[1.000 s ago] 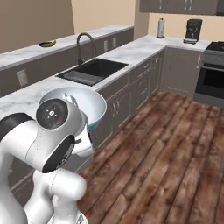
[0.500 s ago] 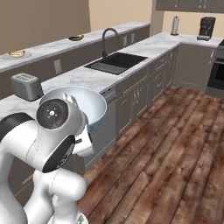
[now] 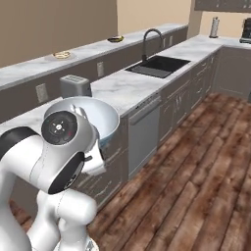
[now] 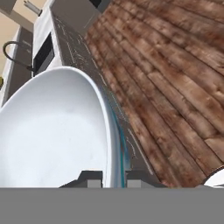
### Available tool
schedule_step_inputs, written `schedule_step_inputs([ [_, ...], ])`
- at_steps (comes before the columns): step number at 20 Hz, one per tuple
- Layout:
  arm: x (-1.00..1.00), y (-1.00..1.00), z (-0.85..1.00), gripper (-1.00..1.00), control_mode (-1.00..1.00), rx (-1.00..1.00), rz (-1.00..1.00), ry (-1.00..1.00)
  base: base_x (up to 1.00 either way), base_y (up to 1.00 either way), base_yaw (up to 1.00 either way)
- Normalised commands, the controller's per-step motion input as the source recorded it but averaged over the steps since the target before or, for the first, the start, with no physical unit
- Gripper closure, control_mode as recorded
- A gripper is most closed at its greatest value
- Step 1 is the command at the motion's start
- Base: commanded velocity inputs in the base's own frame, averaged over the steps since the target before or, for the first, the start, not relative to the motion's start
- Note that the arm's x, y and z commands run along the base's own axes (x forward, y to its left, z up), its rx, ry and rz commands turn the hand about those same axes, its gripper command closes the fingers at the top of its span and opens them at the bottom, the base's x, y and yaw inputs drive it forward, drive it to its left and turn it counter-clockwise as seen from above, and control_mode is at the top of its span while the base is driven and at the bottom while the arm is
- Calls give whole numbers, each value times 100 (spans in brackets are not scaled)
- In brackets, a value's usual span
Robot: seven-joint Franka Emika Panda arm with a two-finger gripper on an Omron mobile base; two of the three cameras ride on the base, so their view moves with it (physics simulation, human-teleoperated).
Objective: Take the smaller bowl and place it next to the appetizer plate on the dining counter , and place the larger bowl next to the plate with cooked food.
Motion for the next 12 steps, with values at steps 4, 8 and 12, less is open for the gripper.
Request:
schedule_step_inputs([
  [4, 0, 0, 0, 100, 100, 0, 0, 0, -33, 100, -1],
  [8, 0, 0, 0, 100, 100, 0, 0, 0, -38, 100, -6],
  [12, 0, 0, 0, 100, 100, 0, 0, 0, -24, 100, -5],
])
